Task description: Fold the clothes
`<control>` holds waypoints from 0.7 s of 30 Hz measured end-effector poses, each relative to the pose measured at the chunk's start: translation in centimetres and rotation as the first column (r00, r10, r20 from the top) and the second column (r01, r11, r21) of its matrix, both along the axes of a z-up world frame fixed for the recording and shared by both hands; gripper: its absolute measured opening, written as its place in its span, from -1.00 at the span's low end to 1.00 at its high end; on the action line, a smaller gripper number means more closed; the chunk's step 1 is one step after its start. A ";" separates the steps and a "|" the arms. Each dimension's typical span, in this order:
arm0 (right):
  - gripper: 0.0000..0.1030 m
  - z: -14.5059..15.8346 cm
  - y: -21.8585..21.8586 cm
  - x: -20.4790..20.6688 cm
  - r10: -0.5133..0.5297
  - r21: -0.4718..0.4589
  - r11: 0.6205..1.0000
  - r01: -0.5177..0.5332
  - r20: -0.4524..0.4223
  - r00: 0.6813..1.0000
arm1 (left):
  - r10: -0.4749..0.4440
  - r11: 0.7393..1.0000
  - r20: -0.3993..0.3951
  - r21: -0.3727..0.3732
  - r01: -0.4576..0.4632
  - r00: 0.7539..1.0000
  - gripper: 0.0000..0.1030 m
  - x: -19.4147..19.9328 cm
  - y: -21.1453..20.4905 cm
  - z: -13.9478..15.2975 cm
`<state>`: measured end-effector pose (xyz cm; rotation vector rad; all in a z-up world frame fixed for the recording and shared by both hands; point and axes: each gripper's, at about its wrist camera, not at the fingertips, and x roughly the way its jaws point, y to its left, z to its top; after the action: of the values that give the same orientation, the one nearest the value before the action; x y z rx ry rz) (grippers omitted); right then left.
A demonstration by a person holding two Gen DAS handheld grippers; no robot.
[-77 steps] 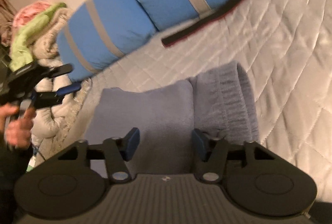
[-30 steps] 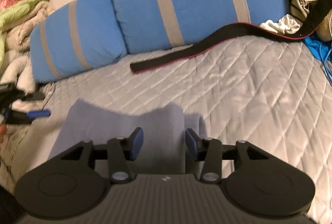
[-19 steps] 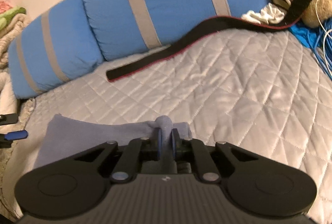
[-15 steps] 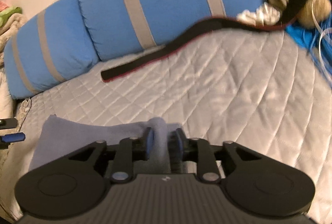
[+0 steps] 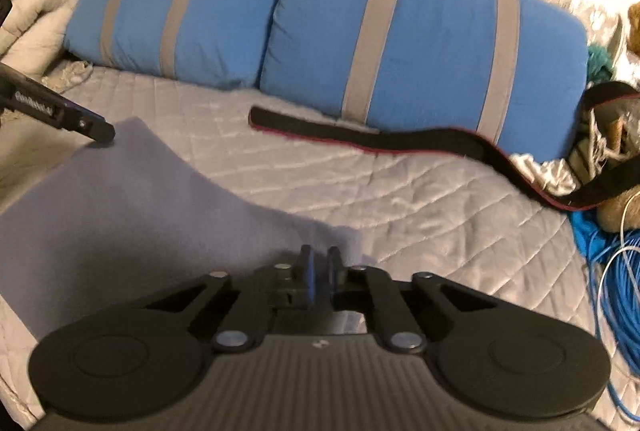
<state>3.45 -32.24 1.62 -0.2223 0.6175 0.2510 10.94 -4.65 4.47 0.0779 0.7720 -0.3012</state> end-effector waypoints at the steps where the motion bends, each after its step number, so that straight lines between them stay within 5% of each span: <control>1: -0.92 -0.1 0.0 0.3 -0.008 -0.002 1.000 0.008 -0.014 1.000 | -0.004 1.000 -0.002 0.017 0.004 1.000 -0.54 0.4 -0.1 -0.6; 4: -0.73 -0.8 -0.2 1.2 -0.040 -0.011 0.999 0.039 -0.059 0.997 | -0.003 1.000 -0.017 0.024 0.003 1.000 -0.56 1.5 0.2 -2.0; 13: -0.69 -1.5 -0.9 2.1 -0.108 -0.005 0.994 0.108 -0.111 0.988 | 0.000 1.000 0.000 -0.011 0.000 1.000 -0.58 5.0 0.7 -3.3; 21: -0.68 -1.3 -1.2 2.0 -0.121 0.000 0.993 0.122 -0.122 0.985 | 0.135 0.988 0.007 -0.078 -0.134 0.991 -0.61 6.3 3.1 -1.6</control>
<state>5.42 -33.40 0.27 -0.1626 0.7488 0.1501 17.26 -1.52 2.88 -0.0452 0.7494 -0.2017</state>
